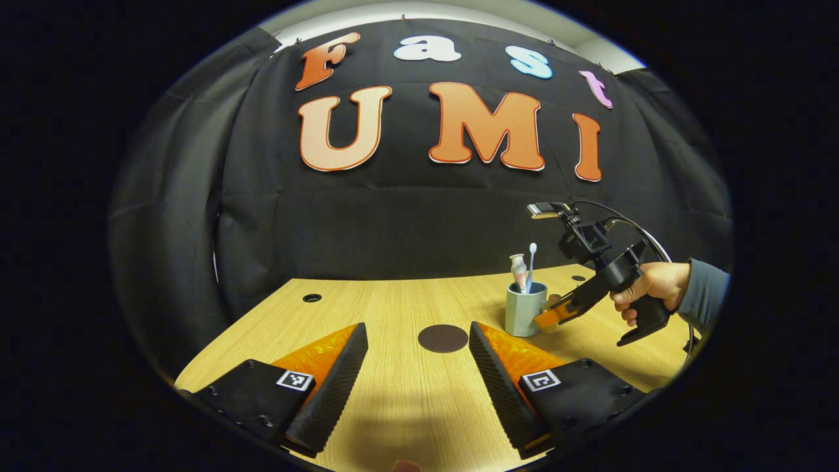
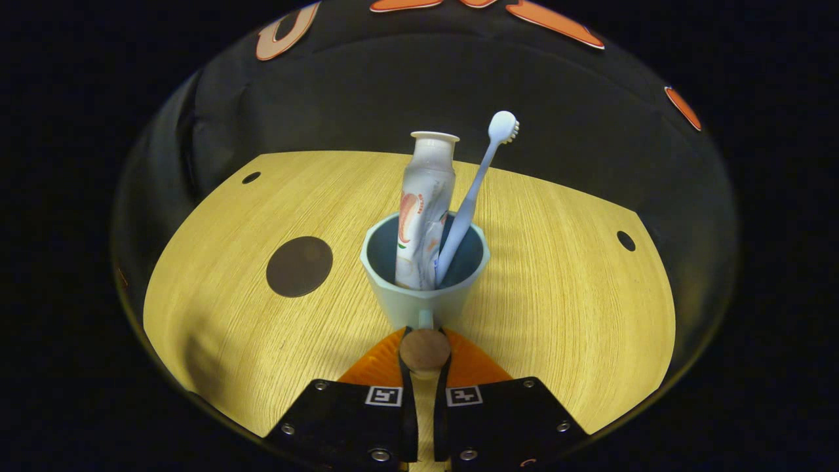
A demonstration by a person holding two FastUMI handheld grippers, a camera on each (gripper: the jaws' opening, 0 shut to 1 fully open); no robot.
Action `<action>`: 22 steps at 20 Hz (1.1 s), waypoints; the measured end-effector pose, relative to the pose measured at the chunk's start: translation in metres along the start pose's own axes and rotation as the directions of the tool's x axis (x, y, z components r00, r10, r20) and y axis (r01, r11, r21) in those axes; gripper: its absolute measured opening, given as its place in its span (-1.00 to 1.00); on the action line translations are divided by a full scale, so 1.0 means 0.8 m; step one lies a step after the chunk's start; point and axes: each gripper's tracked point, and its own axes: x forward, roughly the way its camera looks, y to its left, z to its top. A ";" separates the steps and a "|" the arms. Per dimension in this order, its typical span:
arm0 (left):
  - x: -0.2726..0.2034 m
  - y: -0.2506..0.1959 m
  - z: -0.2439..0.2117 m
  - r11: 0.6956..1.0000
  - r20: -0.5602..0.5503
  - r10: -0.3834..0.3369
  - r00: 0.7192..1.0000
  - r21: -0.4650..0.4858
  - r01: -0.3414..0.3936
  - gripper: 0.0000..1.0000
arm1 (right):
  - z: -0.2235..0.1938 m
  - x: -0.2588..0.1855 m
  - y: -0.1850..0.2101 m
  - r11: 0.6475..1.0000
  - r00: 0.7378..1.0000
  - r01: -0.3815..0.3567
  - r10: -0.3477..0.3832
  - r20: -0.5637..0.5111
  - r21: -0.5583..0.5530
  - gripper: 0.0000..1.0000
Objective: Put the toothbrush and toothpaste on the desktop into the cup, then pick up the cup and place it on the coaster on the desktop.
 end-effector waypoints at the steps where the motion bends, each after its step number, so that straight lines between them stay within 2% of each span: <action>1: -0.002 0.001 -0.004 1.000 -0.003 0.001 1.000 0.002 -0.001 0.99 | 0.001 0.000 0.000 1.000 1.000 0.006 -0.006 0.007 0.001 -0.81; 4: -0.002 0.003 -0.001 1.000 -0.002 0.007 1.000 0.007 -0.007 0.99 | 0.006 0.001 0.002 1.000 0.999 0.016 -0.015 0.046 -0.011 -0.80; 6: -0.005 0.009 -0.004 1.000 0.002 0.016 1.000 0.007 -0.016 0.99 | 0.014 0.001 0.004 1.000 0.996 -0.007 0.007 0.084 0.001 -0.82; 10: -0.004 0.012 -0.007 1.000 -0.001 0.026 1.000 0.004 -0.026 0.99 | 0.015 0.000 0.006 1.000 0.996 -0.021 0.022 0.092 -0.013 -0.84; 22: -0.005 0.041 -0.019 0.998 -0.018 0.060 0.998 -0.008 -0.060 0.99 | 0.021 0.006 0.010 0.990 0.980 -0.126 0.134 0.145 -0.062 -0.84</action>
